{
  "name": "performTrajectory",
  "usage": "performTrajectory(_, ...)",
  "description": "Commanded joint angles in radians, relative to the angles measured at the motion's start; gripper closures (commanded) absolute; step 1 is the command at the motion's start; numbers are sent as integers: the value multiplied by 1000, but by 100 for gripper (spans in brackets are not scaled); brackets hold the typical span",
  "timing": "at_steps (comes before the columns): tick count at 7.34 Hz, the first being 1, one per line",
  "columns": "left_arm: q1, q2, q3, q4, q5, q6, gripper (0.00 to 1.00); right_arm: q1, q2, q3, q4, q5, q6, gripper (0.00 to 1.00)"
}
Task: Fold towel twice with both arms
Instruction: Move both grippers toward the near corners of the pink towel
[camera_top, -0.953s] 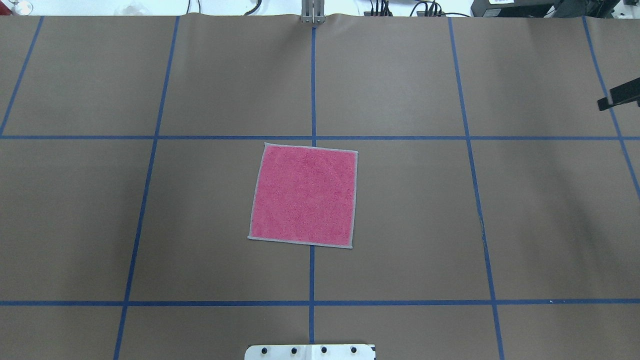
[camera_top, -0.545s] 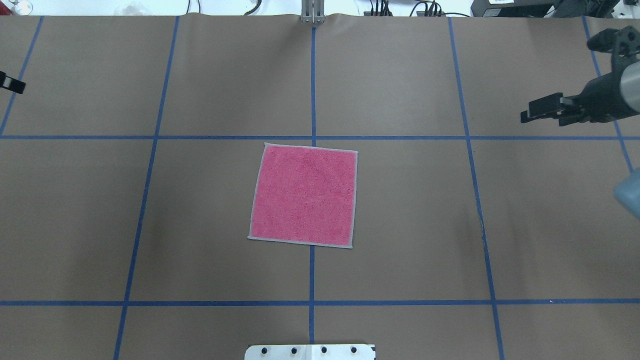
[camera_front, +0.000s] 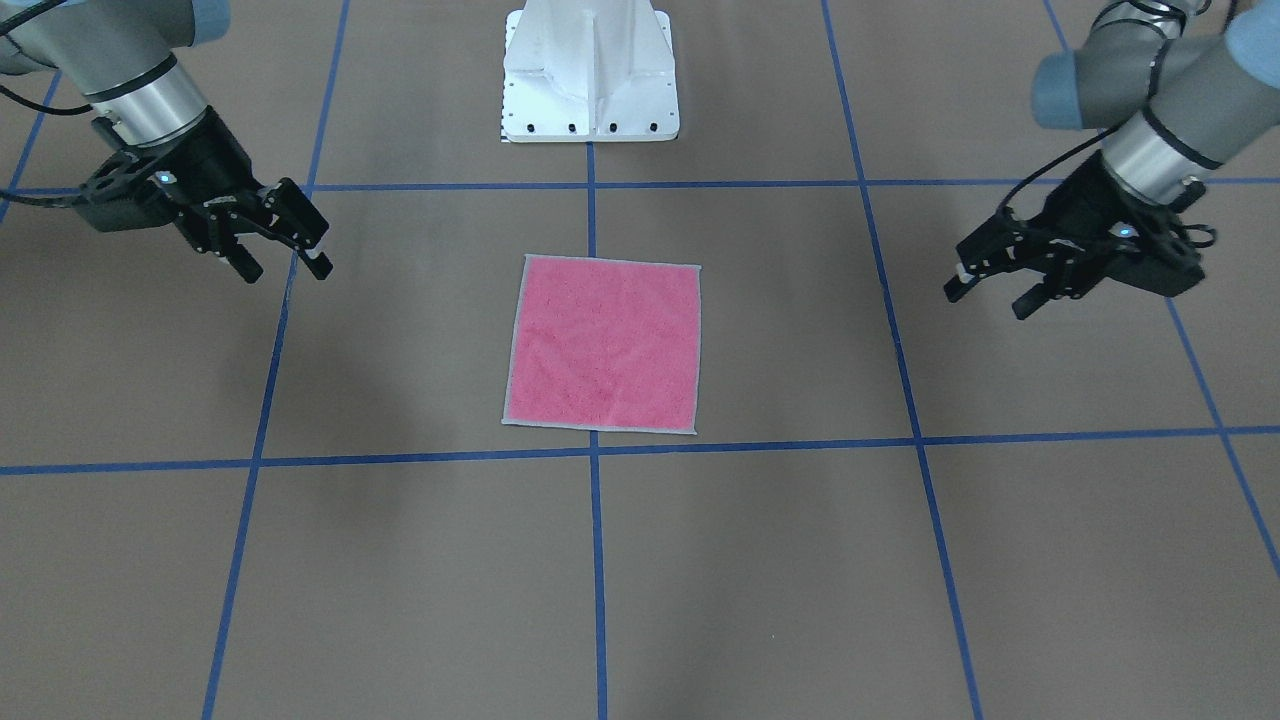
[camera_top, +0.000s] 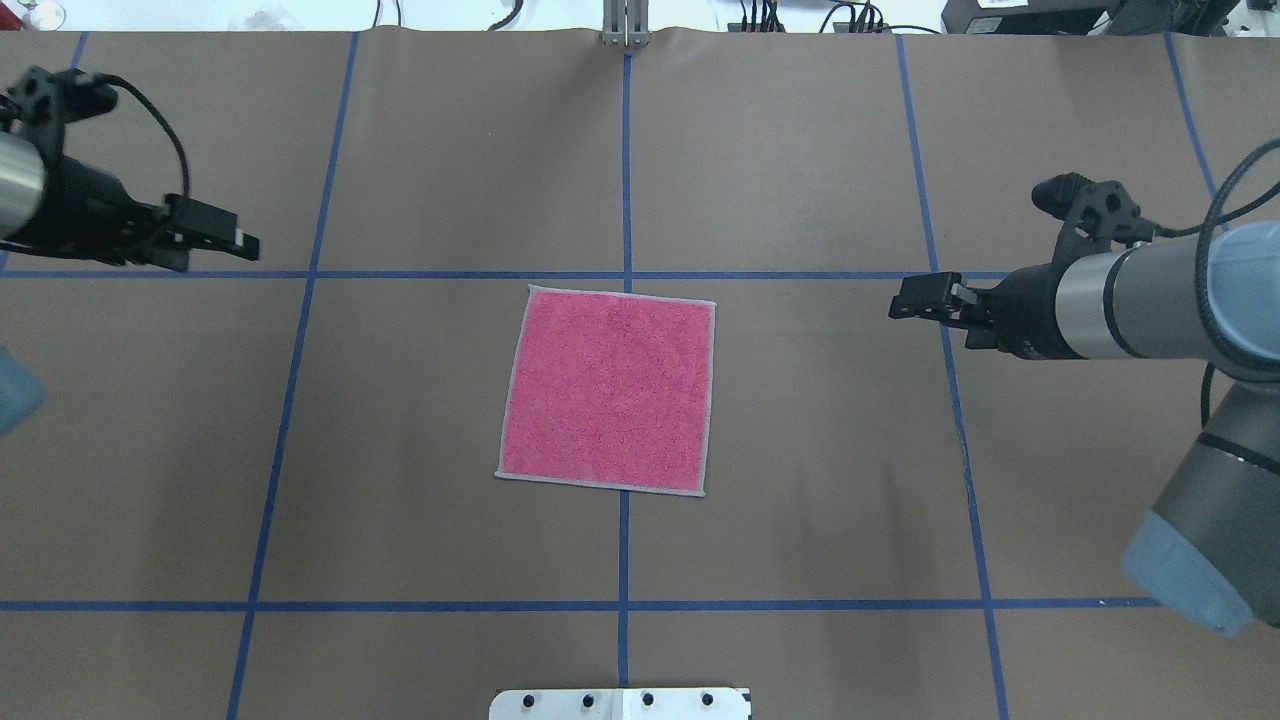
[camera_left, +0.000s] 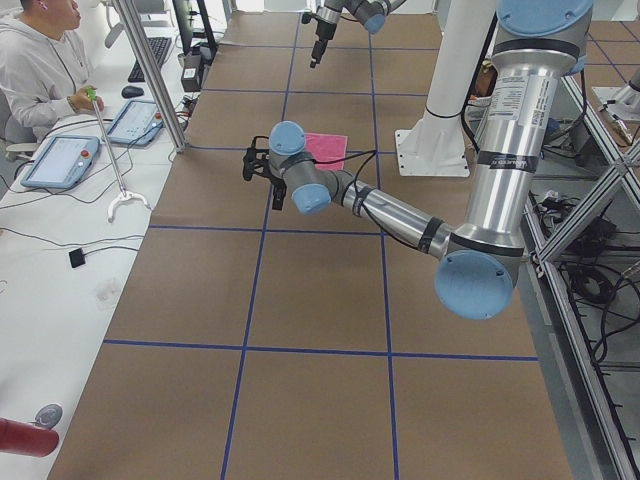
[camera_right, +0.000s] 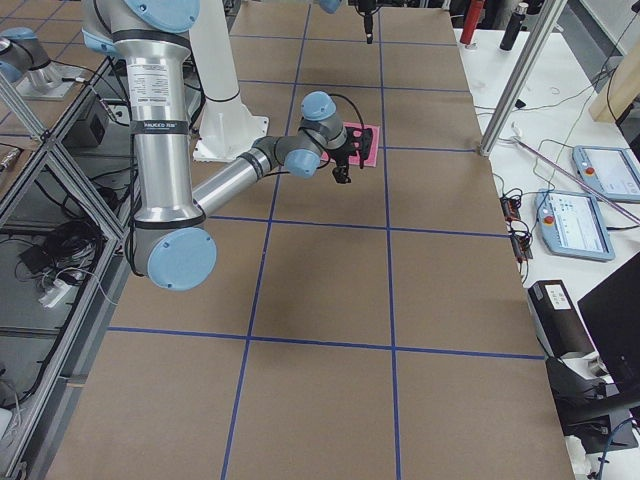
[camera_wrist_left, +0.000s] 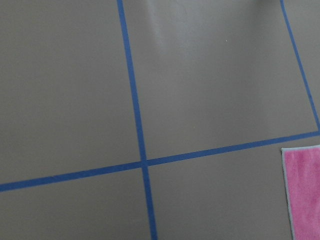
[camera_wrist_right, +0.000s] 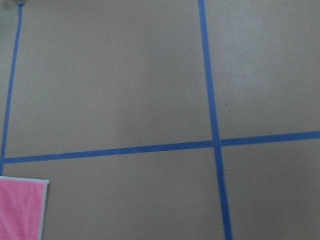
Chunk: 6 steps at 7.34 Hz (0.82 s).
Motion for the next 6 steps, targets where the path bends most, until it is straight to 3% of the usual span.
performTrajectory(1, 234, -35, -41, -2, 238, -246, 0, -135, 3, 31, -5, -155, 212, 2)
performTrajectory(2, 303, -60, -36, -2, 305, -309, 0, -197, 20, 34, -16, -224, 278, 2)
performTrajectory(5, 507, -107, -24, 4, 531, -428, 0, -329, 217, 14, -287, -344, 497, 4)
performTrajectory(6, 539, -109, -24, 4, 565, -461, 0, -408, 239, -30, -283, -436, 613, 4)
